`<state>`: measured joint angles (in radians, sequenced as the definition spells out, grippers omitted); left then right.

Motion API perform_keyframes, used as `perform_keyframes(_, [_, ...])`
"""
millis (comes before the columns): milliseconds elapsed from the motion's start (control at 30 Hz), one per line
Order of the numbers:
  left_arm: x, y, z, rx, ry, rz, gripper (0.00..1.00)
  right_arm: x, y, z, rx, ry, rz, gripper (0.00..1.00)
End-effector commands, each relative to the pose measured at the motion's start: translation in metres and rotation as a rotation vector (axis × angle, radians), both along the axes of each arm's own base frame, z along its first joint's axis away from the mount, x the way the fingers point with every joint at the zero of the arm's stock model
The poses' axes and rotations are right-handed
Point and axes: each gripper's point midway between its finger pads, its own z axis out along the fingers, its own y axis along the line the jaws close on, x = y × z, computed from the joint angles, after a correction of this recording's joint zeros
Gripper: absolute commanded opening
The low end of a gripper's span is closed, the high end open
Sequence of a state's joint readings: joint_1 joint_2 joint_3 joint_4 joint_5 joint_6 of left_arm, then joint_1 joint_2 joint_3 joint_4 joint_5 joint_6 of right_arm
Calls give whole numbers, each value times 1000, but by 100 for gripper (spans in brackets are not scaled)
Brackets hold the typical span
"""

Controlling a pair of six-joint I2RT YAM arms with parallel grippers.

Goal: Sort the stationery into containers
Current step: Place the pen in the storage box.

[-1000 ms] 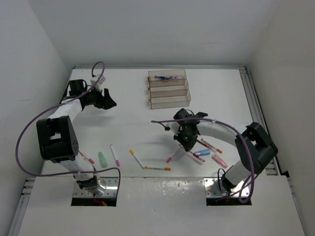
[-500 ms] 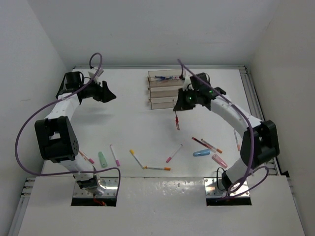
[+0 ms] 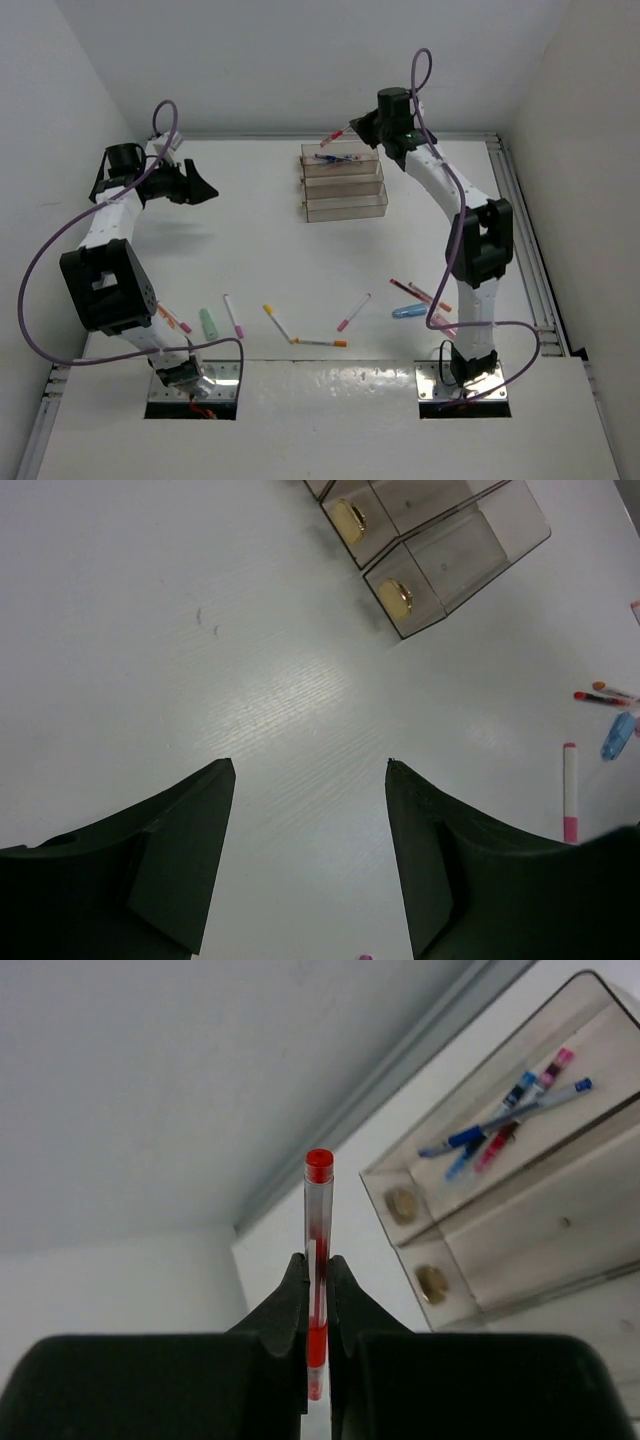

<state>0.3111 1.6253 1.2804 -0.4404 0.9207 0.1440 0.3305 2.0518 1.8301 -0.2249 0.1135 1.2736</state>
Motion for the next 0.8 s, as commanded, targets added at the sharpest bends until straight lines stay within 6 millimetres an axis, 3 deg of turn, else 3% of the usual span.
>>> perform_keyframes(0, [-3,10,29,-10,-37,26,68,36,-21,40,168,-85,-274,0])
perform_keyframes(133, [-5,18,28,-7,-20,58,68,54,-22,28,241,-59,-334,0])
perform_keyframes(267, [-6,21,30,-3,-18,81,68,65,-20,0,281,-2,-389,0])
perform_keyframes(767, [-1,29,21,6,28,102,68,76,-24,-86,200,108,-437,0])
